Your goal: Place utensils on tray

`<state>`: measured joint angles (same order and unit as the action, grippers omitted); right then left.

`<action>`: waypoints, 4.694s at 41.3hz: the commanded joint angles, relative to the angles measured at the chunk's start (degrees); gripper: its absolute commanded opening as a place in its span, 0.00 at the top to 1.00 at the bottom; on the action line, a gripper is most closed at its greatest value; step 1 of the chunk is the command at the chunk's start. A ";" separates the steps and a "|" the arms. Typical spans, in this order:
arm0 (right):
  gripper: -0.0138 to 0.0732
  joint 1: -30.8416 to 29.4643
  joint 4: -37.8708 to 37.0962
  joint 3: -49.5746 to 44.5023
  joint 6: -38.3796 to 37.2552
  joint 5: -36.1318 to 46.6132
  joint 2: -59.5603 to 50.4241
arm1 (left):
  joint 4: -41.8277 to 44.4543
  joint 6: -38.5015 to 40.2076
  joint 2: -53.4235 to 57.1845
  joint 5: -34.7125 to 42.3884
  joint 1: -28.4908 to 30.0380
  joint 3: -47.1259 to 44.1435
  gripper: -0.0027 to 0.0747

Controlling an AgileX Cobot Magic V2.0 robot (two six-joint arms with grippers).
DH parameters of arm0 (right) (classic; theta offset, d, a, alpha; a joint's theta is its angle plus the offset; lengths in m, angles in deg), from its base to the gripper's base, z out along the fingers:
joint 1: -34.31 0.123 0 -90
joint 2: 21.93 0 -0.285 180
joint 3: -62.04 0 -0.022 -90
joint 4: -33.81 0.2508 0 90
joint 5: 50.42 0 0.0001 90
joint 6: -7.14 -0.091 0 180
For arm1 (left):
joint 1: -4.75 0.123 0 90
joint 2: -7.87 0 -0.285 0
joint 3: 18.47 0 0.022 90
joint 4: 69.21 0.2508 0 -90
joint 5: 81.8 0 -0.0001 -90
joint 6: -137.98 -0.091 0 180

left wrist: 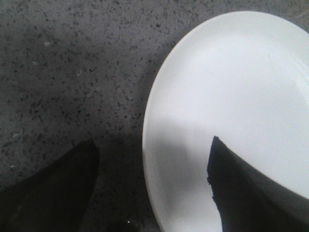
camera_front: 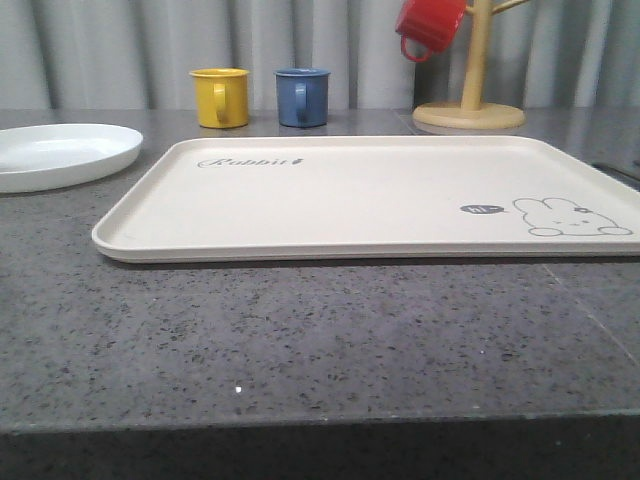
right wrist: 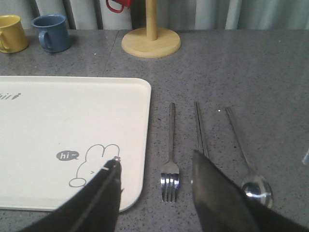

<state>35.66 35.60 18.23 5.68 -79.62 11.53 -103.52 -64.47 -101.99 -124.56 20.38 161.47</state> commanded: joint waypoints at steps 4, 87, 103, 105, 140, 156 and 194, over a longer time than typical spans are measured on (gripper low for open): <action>0.40 -0.39 -0.41 1.92 0.08 3.92 0.76 | -2.33 -0.26 2.00 2.15 0.01 1.96 0.45; 0.40 -0.39 -0.41 1.92 0.08 3.77 0.76 | 0.42 -3.27 1.63 -10.45 -30.74 8.79 0.99; 0.40 -0.39 -0.41 1.92 0.08 3.71 0.76 | 2.22 -3.27 -0.15 -9.38 -30.74 8.79 0.55; 0.40 -0.39 -0.41 1.92 0.08 3.71 0.76 | 2.22 -3.27 -0.15 -9.52 -30.74 8.98 0.48; 0.40 -0.39 -0.41 1.92 0.08 3.71 0.76 | 43.71 19.79 29.98 -8.16 -56.68 1.59 0.44; 0.40 -0.39 -0.41 1.92 0.08 3.71 0.76 | 41.24 21.51 52.07 4.45 -58.26 -17.60 0.44; 0.41 -0.33 0.44 1.92 0.08 3.59 0.76 | 41.34 21.51 58.14 7.79 -58.26 -23.13 0.44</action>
<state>35.66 35.71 18.23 5.50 -79.74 11.56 -62.04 -43.62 -43.96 -121.10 -37.43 136.71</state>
